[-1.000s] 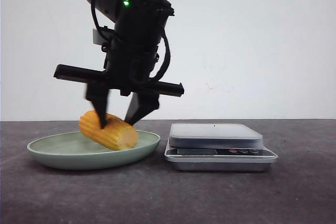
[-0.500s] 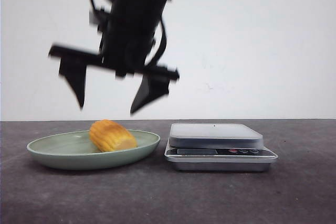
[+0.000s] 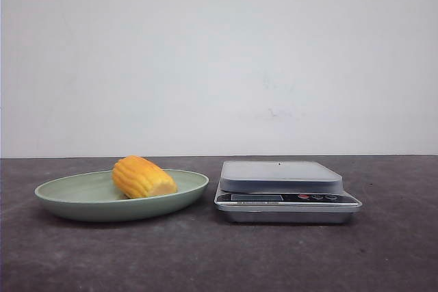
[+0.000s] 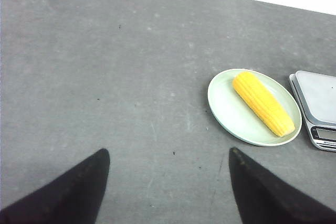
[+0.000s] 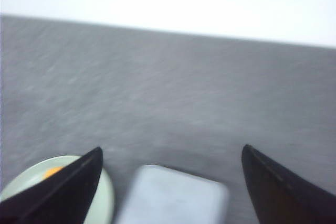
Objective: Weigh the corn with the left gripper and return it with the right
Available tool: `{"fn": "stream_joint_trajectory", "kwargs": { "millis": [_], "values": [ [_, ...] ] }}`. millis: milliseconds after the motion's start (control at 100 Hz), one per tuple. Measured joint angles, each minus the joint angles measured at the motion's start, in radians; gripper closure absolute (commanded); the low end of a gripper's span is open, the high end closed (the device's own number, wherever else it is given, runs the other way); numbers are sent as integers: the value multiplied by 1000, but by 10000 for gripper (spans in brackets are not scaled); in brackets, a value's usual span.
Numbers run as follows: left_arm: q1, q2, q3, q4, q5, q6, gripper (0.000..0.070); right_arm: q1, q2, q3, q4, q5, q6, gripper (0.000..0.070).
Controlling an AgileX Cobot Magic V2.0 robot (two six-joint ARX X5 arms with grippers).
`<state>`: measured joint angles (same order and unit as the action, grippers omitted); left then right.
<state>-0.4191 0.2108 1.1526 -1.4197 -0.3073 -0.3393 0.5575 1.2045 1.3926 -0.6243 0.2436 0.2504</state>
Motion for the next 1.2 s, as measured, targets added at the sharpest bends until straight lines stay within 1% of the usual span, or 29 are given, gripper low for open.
{"fn": "stream_joint_trajectory", "kwargs": {
  "millis": [100, 190, 300, 500, 610, 730, 770, 810, 860, 880, 900, 930, 950, 980, 990, 1020, 1130, 1200],
  "values": [
    [0, 0, 0, 0, 0, 0, 269, -60, -156, 0, -99, 35, -39, 164],
    [0, 0, 0, 0, 0, 0, 269, -80, -296, 0, -195, 68, -53, 164],
    [0, 0, 0, 19, 0, 1, 269, -80, -442, 1, -311, 95, -52, 164],
    [0, 0, -5, 67, 0, 5, 269, -80, -628, 0, -522, 94, -11, 165],
    [0, 0, -33, 108, 0, 7, 270, -80, -702, -56, -571, 88, -7, 166],
    [0, 0, -81, 158, 0, 7, 272, -80, -781, -147, -568, 40, -7, 176],
    [0, 0, -101, 171, 0, 7, 279, -80, -804, -181, -560, 31, -8, 198],
    [0, 0, -122, 183, 0, 6, 291, -80, -826, -219, -542, 17, -10, 239],
    [0, 0, -148, 200, 0, 7, 359, -80, -850, -267, -517, 10, -14, 300],
    [0, 0, -158, 208, 1, 7, 394, -80, -859, -286, -504, 6, -15, 336],
    [0, 0, -168, 217, 2, 7, 434, -80, -866, -305, -491, 0, -17, 385],
    [0, 0, -180, 228, 8, 7, 508, -80, -876, -331, -475, -10, -18, 488],
    [0, 0, -187, 237, 15, 7, 571, -80, -881, -348, -462, -13, -18, 571],
    [0, 0, -195, 251, 21, 7, 685, -80, -888, -372, -441, -16, -19, 700],
    [0, 0, -197, 256, 23, 7, 700, -80, -890, -380, -435, -17, -19, 700],
    [0, 0, -204, 272, 24, 7, 689, -80, -893, -401, -415, -18, -19, 687],
    [0, 0, -218, 342, 25, 6, 691, -80, -895, -455, -336, -32, -26, 688],
    [0, 0, -222, 396, 26, 6, 690, -80, -895, -480, -264, -43, -26, 688]
  ]
}}
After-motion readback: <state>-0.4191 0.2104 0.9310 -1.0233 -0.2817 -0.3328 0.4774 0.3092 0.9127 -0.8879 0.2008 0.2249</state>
